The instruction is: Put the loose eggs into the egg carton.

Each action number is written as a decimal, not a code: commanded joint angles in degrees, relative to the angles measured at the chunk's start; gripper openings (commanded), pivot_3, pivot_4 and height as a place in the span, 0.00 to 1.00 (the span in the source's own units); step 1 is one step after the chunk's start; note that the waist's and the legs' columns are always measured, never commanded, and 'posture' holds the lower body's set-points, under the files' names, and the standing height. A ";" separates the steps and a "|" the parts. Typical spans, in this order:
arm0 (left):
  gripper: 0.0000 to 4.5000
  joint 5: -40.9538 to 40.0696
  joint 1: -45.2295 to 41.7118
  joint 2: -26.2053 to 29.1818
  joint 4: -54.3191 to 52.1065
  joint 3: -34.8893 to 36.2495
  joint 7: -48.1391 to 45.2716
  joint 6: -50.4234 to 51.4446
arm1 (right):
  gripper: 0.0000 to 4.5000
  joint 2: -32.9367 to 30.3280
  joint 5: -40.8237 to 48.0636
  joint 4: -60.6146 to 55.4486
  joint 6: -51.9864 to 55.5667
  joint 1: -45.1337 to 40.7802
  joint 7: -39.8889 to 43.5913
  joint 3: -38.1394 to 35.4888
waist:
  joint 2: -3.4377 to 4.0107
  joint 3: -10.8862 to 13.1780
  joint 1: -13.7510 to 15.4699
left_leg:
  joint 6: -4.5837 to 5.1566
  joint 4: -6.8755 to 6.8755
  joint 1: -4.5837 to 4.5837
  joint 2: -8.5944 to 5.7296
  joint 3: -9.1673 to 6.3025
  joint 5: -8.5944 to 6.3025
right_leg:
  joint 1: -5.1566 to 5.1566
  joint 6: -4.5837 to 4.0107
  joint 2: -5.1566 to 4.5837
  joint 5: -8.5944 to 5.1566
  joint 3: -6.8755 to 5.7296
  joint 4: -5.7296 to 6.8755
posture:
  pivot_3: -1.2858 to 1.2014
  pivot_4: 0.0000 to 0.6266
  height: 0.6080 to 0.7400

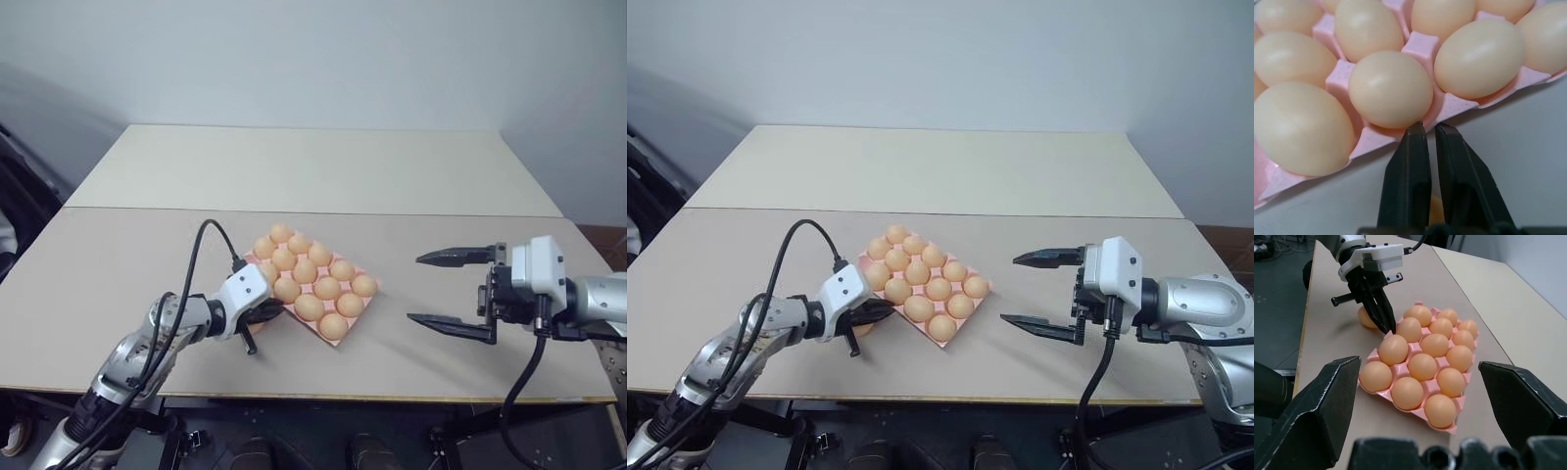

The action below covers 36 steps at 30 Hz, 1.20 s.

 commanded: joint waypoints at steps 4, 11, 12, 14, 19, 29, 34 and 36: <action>0.50 -0.62 -1.15 -0.88 0.77 2.87 0.43 -2.21 | 1.00 0.61 -0.16 -0.98 -0.92 -1.00 -0.35 -0.37 | 0.00 0.00 0.04 | 0.00 0.00 0.00 0.00 0.00 0.00 | 0.00 0.00 0.00 0.00 0.00 0.00 | 0.52 0.24 1.00; 0.71 -2.09 -2.77 0.24 1.37 6.17 -0.78 -0.66 | 1.00 1.22 -0.31 -1.47 -0.87 -0.48 -0.72 -0.33 | 0.00 0.00 0.01 | 0.00 0.00 0.00 0.00 0.00 0.00 | 0.00 0.00 0.00 0.00 -0.01 0.00 | 0.52 0.24 1.00; 0.71 -2.23 -2.60 0.91 1.23 6.67 -1.35 -0.77 | 1.00 1.31 -0.40 -1.54 -0.91 -0.40 -0.83 -0.27 | 0.00 0.00 0.00 | 0.00 0.00 -0.01 0.00 0.00 0.00 | 0.00 0.00 0.00 0.00 -0.01 0.00 | 0.52 0.24 1.00; 0.71 -2.79 -1.81 2.68 0.25 7.77 -2.49 -0.69 | 1.00 1.54 -0.46 -1.78 -1.03 -0.07 -1.05 -0.31 | 0.00 0.00 -0.03 | 0.00 0.00 -0.01 0.00 0.00 0.00 | -0.01 0.00 0.00 0.00 0.00 0.00 | 0.52 0.24 1.00; 0.71 -5.18 -0.06 5.26 -2.23 9.14 -4.91 -0.28 | 1.00 1.98 -0.53 -1.98 -1.12 0.03 -1.36 -0.18 | 0.00 0.00 0.00 | 0.00 0.00 -0.02 0.00 0.00 0.00 | -0.02 0.00 0.00 0.00 -0.01 0.00 | 0.52 0.24 1.00; 0.71 -8.81 1.93 7.22 -6.00 8.67 -7.64 2.12 | 1.00 2.20 -0.66 -1.86 -1.25 -0.12 -1.40 -0.03 | 0.00 0.00 0.04 | 0.00 -0.01 -0.03 0.01 0.01 0.00 | -0.04 0.00 0.00 0.00 -0.01 -0.01 | 0.52 0.24 1.00; 0.71 -8.75 2.11 6.40 -6.90 5.87 -8.84 0.85 | 1.00 2.24 -0.58 -2.19 -1.08 0.14 -1.60 -0.08 | 0.00 0.00 0.00 | 0.00 0.00 -0.02 0.00 0.01 0.00 | -0.04 0.00 0.00 0.00 0.00 0.01 | 0.52 0.24 1.00; 0.71 -7.93 0.98 4.77 -6.92 3.74 -7.88 1.32 | 1.00 2.36 -0.53 -2.43 -1.00 0.19 -1.78 0.04 | 0.00 0.00 0.12 | 0.00 0.00 -0.02 0.00 0.01 0.00 | -0.03 0.00 0.00 0.00 0.00 0.00 | 0.52 0.24 1.00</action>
